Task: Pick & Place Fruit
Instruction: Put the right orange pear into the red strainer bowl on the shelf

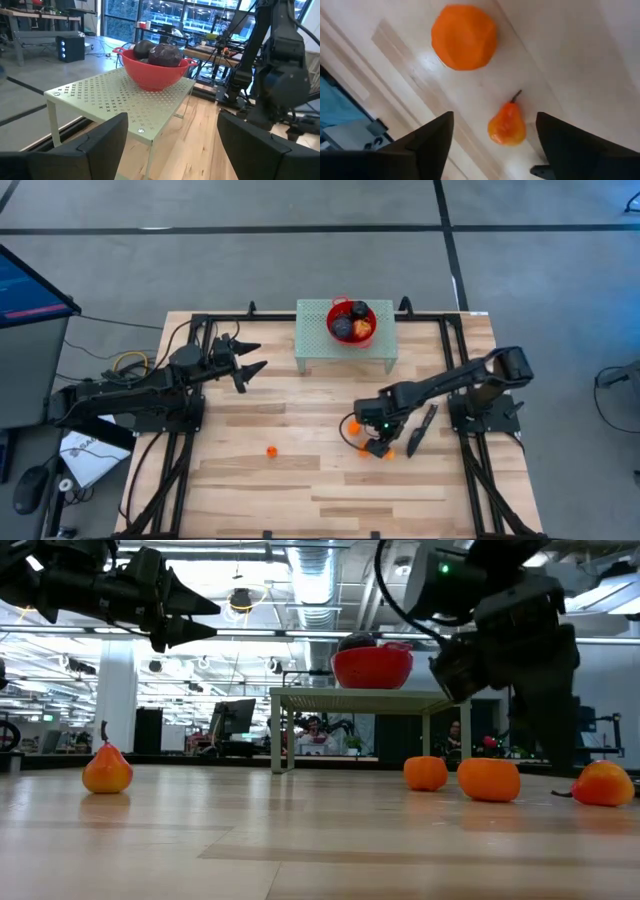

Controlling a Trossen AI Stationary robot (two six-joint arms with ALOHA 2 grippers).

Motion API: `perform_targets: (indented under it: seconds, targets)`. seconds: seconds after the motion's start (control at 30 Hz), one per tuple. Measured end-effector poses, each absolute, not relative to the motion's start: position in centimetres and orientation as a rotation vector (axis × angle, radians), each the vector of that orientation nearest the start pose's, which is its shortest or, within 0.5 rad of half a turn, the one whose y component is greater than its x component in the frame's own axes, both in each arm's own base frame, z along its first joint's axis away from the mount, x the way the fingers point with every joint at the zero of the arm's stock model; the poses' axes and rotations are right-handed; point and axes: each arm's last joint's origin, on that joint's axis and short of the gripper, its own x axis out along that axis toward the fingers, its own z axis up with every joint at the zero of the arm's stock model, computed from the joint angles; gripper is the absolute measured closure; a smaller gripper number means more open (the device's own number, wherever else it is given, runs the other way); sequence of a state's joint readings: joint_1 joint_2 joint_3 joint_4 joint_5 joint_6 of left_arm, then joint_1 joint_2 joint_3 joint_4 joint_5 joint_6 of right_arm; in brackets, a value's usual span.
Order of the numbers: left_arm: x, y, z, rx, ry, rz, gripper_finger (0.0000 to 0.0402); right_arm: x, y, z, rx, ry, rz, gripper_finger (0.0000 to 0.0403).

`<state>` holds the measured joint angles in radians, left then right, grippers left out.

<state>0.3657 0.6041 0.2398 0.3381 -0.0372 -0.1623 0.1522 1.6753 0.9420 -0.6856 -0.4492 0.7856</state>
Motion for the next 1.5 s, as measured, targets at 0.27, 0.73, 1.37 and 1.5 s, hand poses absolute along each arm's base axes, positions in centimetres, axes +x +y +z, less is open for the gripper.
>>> perform_targets:
  seconds: [0.27, 0.73, 1.37, 1.5]
  targets:
    - [13.9, 5.5, 22.0, -0.16, -0.006, 0.404, 0.0101, 28.9, 6.8, 13.1, 0.797, 1.616, -0.099, 0.0225]
    - [13.9, 5.5, 22.0, -0.157, -0.005, 0.404, 0.0101, 29.3, 7.9, 12.4, 0.615, 1.664, -0.167, 0.035]
    - [13.9, 5.5, 22.0, -0.157, -0.005, 0.404, 0.0101, 28.9, 7.3, 16.3, 0.448, 1.478, -0.035, 0.0371]
    - [13.9, 5.5, 22.0, -0.157, -0.004, 0.404, 0.0101, 29.9, 8.0, 17.1, 0.295, 1.334, 0.288, 0.0302]
